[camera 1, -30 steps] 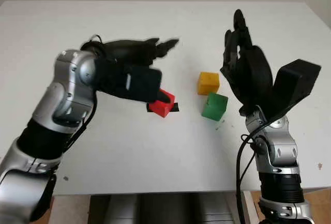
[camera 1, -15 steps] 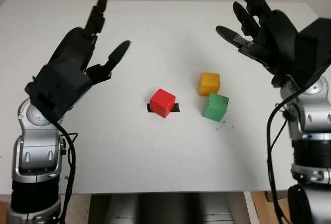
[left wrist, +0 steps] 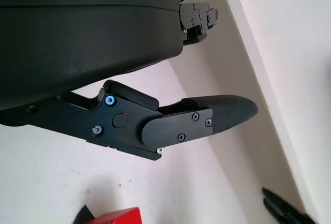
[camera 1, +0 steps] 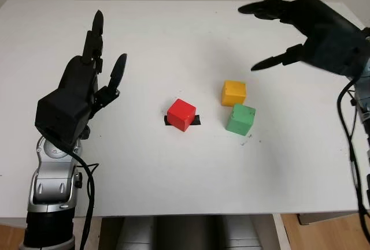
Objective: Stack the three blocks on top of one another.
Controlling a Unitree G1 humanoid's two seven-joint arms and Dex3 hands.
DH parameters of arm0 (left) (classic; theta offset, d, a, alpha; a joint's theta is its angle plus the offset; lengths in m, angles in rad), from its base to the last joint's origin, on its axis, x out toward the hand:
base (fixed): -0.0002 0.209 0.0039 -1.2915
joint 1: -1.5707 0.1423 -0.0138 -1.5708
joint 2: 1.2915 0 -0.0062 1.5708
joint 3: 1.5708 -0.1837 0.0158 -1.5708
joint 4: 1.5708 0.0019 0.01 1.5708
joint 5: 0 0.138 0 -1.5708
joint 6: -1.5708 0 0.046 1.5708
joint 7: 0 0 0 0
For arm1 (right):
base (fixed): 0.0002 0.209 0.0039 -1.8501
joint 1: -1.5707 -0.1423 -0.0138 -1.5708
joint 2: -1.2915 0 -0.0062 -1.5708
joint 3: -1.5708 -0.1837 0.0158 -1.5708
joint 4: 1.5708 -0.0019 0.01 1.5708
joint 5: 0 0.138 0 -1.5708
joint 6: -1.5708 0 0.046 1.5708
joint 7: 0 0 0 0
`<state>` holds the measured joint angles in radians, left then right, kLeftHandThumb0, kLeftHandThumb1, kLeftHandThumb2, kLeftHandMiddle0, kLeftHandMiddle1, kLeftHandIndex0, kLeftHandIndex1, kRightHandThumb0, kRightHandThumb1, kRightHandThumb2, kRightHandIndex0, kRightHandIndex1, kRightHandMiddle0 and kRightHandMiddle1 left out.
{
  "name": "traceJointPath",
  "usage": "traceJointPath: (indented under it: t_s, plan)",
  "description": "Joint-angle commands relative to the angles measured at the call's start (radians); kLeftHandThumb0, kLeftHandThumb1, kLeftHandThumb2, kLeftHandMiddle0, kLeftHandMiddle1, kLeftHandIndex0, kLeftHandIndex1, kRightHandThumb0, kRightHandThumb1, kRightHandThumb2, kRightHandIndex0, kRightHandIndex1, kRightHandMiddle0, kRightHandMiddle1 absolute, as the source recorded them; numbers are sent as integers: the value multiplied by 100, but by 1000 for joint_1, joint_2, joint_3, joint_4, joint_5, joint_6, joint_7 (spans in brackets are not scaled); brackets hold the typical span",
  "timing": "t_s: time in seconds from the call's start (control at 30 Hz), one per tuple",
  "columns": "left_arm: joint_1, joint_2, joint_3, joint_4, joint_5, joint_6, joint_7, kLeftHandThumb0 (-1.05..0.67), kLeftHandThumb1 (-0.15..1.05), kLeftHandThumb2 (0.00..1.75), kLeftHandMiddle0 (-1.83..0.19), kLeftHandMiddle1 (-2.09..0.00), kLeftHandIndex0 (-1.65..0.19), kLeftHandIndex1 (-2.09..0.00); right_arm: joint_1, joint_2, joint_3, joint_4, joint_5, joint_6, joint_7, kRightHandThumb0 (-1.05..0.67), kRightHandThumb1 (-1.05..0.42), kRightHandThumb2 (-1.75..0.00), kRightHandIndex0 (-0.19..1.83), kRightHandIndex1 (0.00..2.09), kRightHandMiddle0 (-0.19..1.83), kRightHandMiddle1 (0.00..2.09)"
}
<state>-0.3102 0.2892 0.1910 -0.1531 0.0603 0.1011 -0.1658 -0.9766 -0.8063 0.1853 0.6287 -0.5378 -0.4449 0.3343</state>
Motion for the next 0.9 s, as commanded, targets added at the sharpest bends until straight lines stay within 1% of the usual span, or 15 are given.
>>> traceJointPath:
  t_s: [0.0, 0.1, 0.13, 0.2, 0.27, 0.4, 0.53, 0.73, 0.87]
  plan:
    - [12, -2, 12, 9, -14, -18, 14, -78, 105, 62, 14, -6, 12, -6, -65, -42, 52, 46, -75, -103, -53, -53, -65, -6, 48, 11, 50, 15]
    - [9, 4, 11, 18, -12, -29, 37, -78, 105, 66, 13, -6, 11, -6, -133, -65, 129, 151, -199, -263, -166, -48, -66, -6, 48, 9, 53, 13]
    - [10, 8, 8, 19, -10, -29, 41, -78, 105, 66, 12, -6, 11, -6, -157, -71, 156, 181, -248, -303, -217, -50, -66, -6, 49, 9, 54, 13]
    - [12, 14, 2, 20, -3, -32, 47, -78, 105, 67, 12, -6, 10, -7, -200, -83, 223, 234, -367, -381, -361, -53, -66, -6, 51, 9, 57, 12]
    - [15, 17, -2, 20, 0, -34, 49, -78, 105, 67, 12, -6, 10, -7, -235, -89, 281, 281, -462, -427, -485, -53, -66, -6, 51, 8, 57, 12]
    - [17, 20, -3, 25, -19, -32, 34, -77, 105, 66, 13, -5, 11, -6, -288, -92, 396, 328, -627, -462, -674, -53, -72, -7, 43, 4, 50, 7]
    - [14, 27, -14, 28, -3, -14, 35, -79, 105, 68, 13, -5, 11, -6, -316, -77, 463, 370, -697, -484, -824, -52, -72, -6, 42, 4, 50, 6]
    - [11, 22, -23, 27, -6, -10, 39, -80, 105, 67, 13, -5, 11, -6, -338, -53, 561, 392, -785, -479, -969, -52, -76, -7, 42, 5, 49, 6]
    - [12, 24, -27, 25, 0, -6, 47, -80, 105, 67, 12, -5, 12, -5, -336, -31, 602, 415, -801, -482, -1020, -50, -77, -6, 43, 5, 50, 6]
